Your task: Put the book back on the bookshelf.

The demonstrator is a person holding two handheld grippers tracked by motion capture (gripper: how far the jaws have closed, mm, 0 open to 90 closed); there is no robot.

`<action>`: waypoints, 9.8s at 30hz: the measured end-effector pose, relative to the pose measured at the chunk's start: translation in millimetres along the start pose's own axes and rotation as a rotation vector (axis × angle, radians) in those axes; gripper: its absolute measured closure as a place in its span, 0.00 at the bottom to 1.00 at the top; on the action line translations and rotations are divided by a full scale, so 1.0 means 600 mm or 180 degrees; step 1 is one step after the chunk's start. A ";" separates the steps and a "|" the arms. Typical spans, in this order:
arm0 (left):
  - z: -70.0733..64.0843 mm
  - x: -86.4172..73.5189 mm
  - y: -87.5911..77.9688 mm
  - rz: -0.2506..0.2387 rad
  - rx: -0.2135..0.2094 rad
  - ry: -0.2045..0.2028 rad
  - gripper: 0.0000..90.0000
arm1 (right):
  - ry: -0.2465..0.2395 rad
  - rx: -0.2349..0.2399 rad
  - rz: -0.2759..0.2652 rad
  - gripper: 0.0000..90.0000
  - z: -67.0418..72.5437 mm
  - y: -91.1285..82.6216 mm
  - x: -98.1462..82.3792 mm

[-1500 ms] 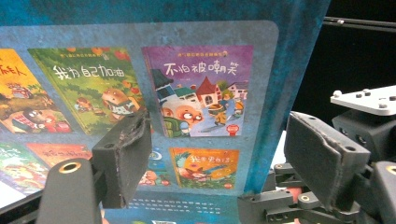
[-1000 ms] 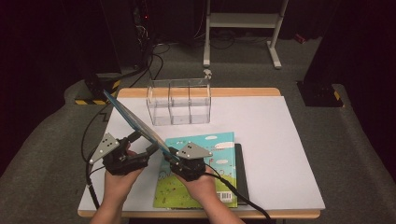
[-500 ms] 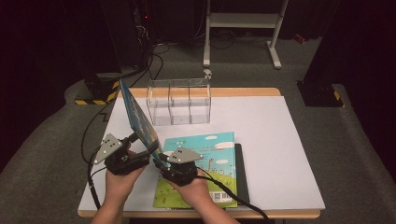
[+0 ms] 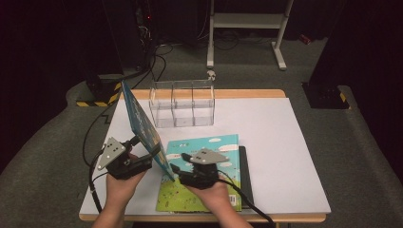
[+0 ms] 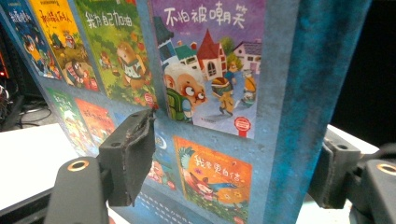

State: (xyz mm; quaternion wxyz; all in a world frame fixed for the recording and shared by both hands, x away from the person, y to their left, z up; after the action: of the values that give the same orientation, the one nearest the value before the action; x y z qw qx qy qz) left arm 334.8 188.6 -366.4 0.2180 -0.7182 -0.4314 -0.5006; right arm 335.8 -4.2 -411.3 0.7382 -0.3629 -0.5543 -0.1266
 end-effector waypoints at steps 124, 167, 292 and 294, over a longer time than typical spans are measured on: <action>0.043 0.025 -0.095 0.0119 0.0542 0.0424 0.89 | 0.0646 -0.1160 -0.0013 0.54 -0.272 -0.181 -0.184; 0.062 0.072 0.002 0.0042 0.0454 0.0451 0.92 | 0.0660 -0.1151 0.0038 0.51 -0.274 -0.178 -0.189; 0.158 0.018 0.189 -0.0340 0.1234 0.0489 0.92 | 0.0730 -0.1180 -0.0122 0.55 -0.282 -0.194 -0.189; 0.160 0.020 0.194 -0.0361 0.1258 0.0469 0.92 | 0.0736 -0.1178 -0.0127 0.55 -0.283 -0.194 -0.189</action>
State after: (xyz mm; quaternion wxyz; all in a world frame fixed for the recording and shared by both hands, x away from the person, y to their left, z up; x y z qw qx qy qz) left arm 484.9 202.6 -380.5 0.3570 -0.5974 -0.5438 -0.4689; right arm 350.3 -225.6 -489.2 0.7150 -0.4643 -0.4403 -0.2815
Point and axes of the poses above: each handheld gripper's, and its own axes: y roughly forward along the jaws, x roughly out of its top, z roughly to its left, the point moved 3 cm from there along y, roughly forward along the jaws, and after that the axes turned 6 degrees about -x, right-handed, at the moved point
